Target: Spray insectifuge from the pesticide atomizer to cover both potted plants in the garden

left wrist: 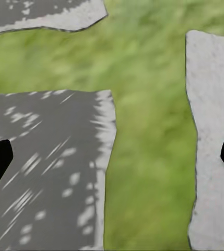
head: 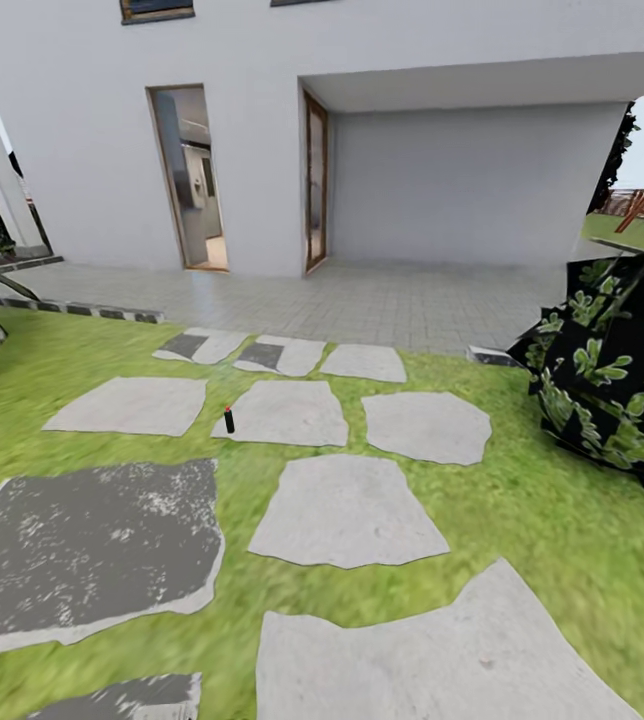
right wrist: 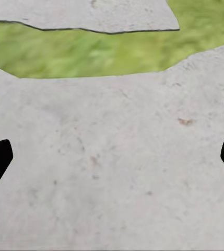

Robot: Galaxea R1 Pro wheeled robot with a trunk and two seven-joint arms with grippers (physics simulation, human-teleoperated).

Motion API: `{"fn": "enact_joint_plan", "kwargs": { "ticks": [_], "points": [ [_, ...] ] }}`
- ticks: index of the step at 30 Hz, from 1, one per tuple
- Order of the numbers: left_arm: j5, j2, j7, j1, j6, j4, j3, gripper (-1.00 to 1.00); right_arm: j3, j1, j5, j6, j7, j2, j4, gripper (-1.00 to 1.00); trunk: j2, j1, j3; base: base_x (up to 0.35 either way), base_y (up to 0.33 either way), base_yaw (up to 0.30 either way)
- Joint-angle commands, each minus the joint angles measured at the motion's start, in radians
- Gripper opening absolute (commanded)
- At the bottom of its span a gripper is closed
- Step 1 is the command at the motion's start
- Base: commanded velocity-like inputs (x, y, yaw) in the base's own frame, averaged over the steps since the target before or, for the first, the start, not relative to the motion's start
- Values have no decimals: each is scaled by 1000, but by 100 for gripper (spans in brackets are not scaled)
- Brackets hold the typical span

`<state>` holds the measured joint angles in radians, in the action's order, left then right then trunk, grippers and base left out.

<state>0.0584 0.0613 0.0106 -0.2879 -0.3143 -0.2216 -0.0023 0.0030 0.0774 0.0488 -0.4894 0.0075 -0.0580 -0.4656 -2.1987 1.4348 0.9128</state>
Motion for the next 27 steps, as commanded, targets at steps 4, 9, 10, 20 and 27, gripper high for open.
{"fn": "enact_joint_plan", "kwargs": {
  "ticks": [4, 9, 10, 20, 27],
  "points": [
    [6, 0, 0, -1, -3, 1, -1, 100, 0, 1, 5, -3, 0, 0, 1, 100, 0, 0, 1, 298, -144, 0],
    [6, 0, 0, -1, -3, 1, -1, 100, 0, 1, 5, -3, 0, 0, 1, 100, 0, 0, 1, 298, -144, 0],
    [6, 0, 0, -1, -3, 1, -1, 100, 0, 1, 5, -3, 0, 0, 1, 100, 0, 0, 1, 298, -144, 0],
    [6, 0, 0, -1, -3, 1, -1, 100, -3, 1, 5, -3, -1, 0, 0, 100, 0, 0, 1, 299, -144, 0],
    [6, 0, 0, -1, -3, 1, -1, 100, -3, 1, 5, -3, -1, 0, 0, 100, 0, 0, 1, 298, -144, 0]
  ]
}}
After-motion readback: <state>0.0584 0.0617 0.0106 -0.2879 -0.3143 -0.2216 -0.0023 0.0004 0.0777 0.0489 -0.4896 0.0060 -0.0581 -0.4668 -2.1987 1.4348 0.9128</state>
